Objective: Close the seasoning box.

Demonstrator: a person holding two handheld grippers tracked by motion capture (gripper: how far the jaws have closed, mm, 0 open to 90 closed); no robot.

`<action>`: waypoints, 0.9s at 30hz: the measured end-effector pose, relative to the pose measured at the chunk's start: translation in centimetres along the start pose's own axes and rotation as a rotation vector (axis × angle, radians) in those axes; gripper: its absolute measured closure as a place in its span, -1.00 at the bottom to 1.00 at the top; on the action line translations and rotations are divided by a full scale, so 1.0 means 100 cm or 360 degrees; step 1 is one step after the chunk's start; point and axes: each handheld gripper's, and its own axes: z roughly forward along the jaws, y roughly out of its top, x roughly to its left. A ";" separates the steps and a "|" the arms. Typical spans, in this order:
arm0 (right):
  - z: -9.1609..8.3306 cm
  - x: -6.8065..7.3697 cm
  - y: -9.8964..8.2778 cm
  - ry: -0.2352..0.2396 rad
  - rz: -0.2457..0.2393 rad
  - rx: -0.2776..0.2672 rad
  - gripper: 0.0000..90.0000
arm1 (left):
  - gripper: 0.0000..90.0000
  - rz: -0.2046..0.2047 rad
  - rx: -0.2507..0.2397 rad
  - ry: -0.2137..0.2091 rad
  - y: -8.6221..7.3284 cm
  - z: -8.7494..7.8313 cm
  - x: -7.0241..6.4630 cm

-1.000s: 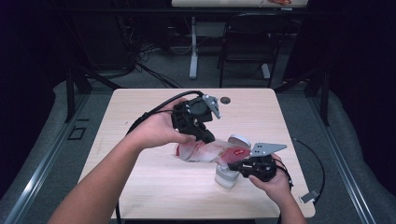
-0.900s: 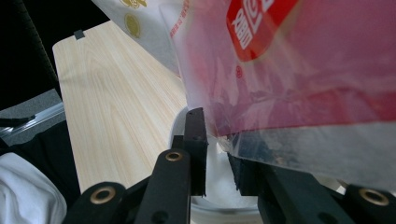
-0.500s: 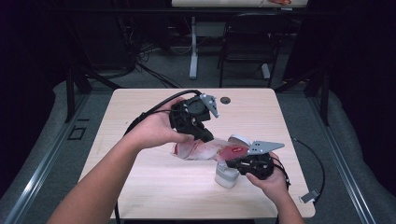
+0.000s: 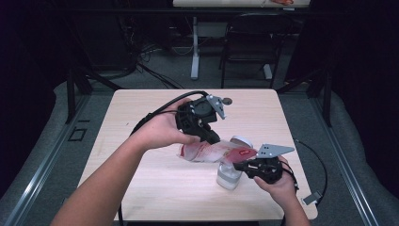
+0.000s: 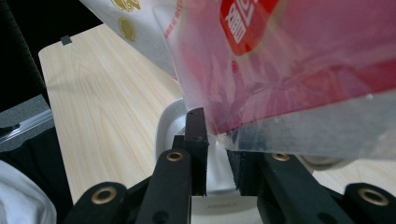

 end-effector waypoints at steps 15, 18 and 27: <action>-0.002 0.003 -0.003 0.0051 -0.0014 0.0032 0.78 | 0.97 0.0006 0.0006 -0.0009 0.001 0.000 0.000; 0.000 0.004 -0.002 0.0063 -0.0018 0.0039 0.77 | 0.97 0.0000 0.0009 -0.0007 0.000 -0.001 0.000; 0.006 0.004 0.001 0.0039 -0.0021 0.0032 0.77 | 0.97 -0.0004 0.0006 0.0004 -0.001 -0.003 -0.001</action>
